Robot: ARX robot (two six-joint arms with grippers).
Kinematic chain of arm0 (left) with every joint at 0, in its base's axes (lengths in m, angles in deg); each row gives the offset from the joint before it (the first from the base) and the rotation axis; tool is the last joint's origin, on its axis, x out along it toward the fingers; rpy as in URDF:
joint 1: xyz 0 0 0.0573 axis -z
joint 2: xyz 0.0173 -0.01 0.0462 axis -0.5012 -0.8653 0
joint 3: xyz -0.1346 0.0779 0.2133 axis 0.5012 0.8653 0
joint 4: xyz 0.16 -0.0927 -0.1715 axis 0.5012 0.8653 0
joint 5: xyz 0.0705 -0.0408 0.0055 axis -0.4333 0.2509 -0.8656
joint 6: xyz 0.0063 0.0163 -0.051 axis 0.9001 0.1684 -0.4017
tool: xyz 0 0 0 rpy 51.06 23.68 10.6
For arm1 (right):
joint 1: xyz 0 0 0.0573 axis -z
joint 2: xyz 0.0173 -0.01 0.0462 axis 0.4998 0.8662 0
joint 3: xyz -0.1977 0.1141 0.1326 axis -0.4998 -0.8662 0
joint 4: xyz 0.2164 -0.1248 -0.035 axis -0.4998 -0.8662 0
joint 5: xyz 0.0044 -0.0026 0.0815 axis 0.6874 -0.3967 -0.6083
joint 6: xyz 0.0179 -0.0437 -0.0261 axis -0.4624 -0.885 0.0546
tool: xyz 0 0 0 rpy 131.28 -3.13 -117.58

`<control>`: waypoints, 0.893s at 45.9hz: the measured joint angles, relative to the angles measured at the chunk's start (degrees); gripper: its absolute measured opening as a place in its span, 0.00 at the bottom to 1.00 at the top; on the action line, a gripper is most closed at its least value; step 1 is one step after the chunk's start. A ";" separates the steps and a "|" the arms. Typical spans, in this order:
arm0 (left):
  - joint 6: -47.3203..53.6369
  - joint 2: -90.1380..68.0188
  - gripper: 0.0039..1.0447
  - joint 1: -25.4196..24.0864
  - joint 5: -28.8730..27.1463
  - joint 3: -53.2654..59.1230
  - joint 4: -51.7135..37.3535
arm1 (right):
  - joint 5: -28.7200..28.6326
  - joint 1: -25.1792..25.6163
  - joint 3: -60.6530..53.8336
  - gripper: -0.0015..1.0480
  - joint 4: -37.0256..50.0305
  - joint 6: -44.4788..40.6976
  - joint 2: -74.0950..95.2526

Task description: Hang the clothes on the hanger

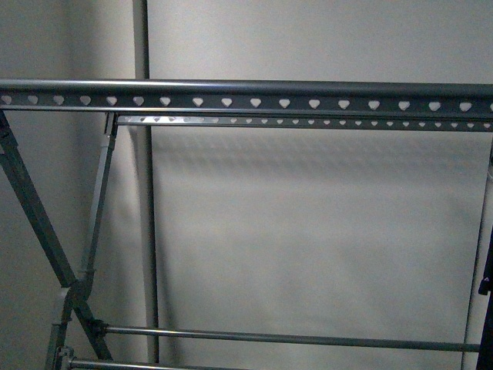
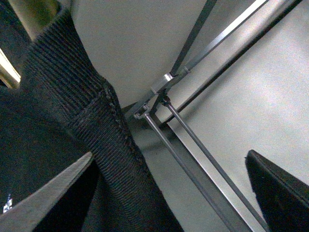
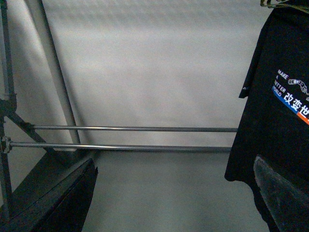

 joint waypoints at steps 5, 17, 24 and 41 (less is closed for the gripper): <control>-0.02 -3.41 0.62 -0.50 -1.42 -3.30 1.64 | 0.00 0.00 0.00 0.93 0.00 0.00 0.00; 0.11 -2.25 0.12 -2.01 5.33 -0.17 2.80 | 0.00 0.00 0.00 0.93 0.00 0.00 0.00; 5.86 7.19 0.04 -0.44 20.24 8.57 9.11 | -0.02 0.02 0.00 0.93 0.00 0.00 0.00; 60.59 10.51 0.04 5.51 48.65 -0.39 35.50 | 0.00 0.00 0.00 0.93 0.00 0.00 0.00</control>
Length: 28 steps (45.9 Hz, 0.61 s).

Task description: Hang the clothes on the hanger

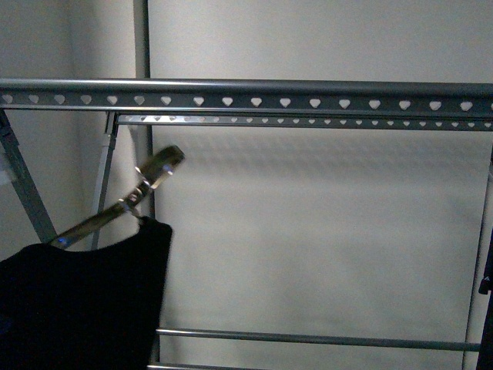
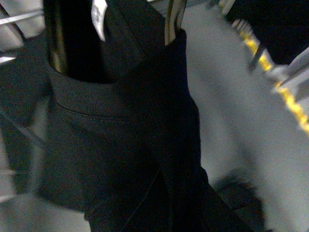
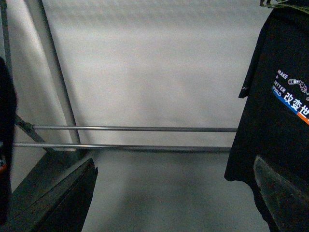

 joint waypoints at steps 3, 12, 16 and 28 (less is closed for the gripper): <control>8.41 -3.50 0.04 0.61 -1.40 -4.31 2.99 | 0.00 0.02 0.00 0.93 0.00 0.00 0.00; 41.53 -11.13 0.04 6.84 -1.46 -17.07 -2.91 | 0.00 0.02 0.00 0.93 0.00 0.00 0.00; 50.77 -11.15 0.04 10.01 2.80 -18.12 -6.03 | 0.00 0.02 0.00 0.93 0.00 0.00 0.00; 63.25 -11.78 0.04 17.88 10.71 -17.66 -12.44 | 0.00 0.00 -0.02 0.93 0.00 0.00 0.00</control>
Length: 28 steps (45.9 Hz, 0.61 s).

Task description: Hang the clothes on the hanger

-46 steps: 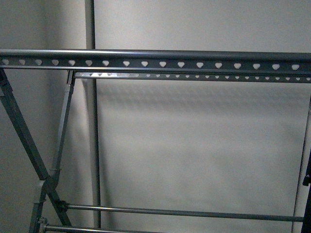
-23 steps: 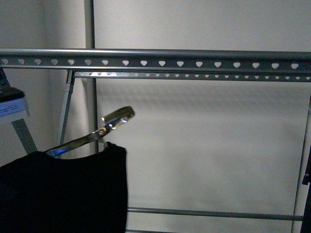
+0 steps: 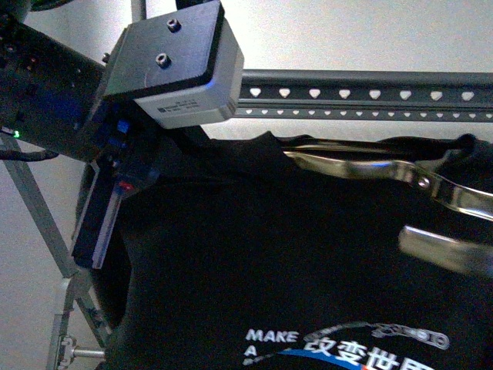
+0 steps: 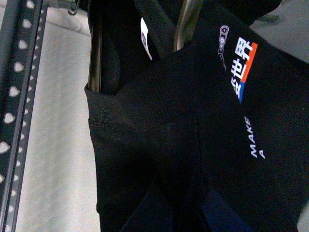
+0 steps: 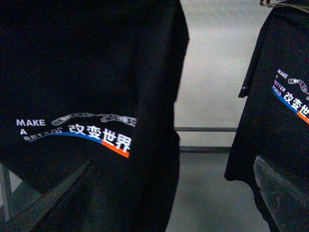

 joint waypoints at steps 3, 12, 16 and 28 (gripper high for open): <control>0.77 0.00 0.04 0.46 0.46 0.57 -0.17 | 0.00 0.02 0.02 0.93 0.00 0.00 0.00; 1.66 0.00 0.04 0.59 0.50 0.96 -0.22 | 0.00 0.00 0.00 0.93 0.00 0.00 0.00; 1.92 0.00 0.04 0.59 0.46 0.96 -0.28 | 0.00 0.00 0.02 0.93 0.00 0.00 0.00; 2.10 0.00 0.04 0.59 0.46 0.98 -0.33 | -9.70 4.15 2.16 0.93 -4.66 4.26 3.37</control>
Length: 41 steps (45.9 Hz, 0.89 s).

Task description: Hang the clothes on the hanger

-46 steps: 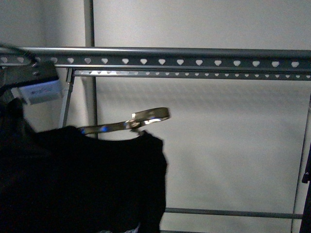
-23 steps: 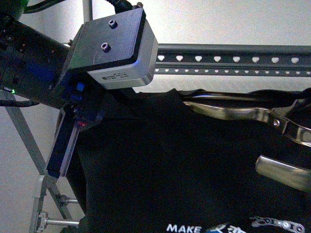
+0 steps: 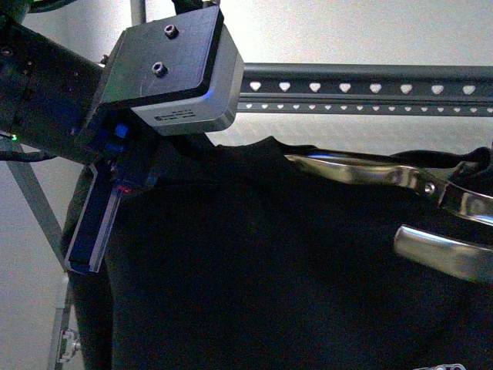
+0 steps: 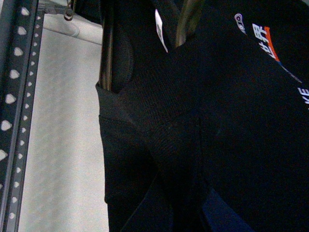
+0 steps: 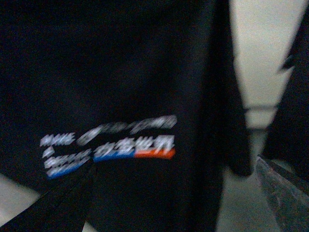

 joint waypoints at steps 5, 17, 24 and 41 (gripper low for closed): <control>0.04 0.00 0.04 0.02 -0.04 0.02 0.00 | -25.75 15.32 8.35 0.93 1.99 3.17 19.04; 0.24 0.00 0.04 -0.15 -0.24 0.13 0.00 | -35.26 14.08 27.80 0.93 12.50 -44.22 48.09; 0.22 0.00 0.04 -0.09 -0.20 0.17 0.00 | -33.27 8.68 36.24 0.93 1.33 -73.44 56.98; 0.24 0.00 0.04 -0.09 -0.07 0.20 0.00 | -24.57 -0.59 51.30 0.93 2.01 -87.12 72.35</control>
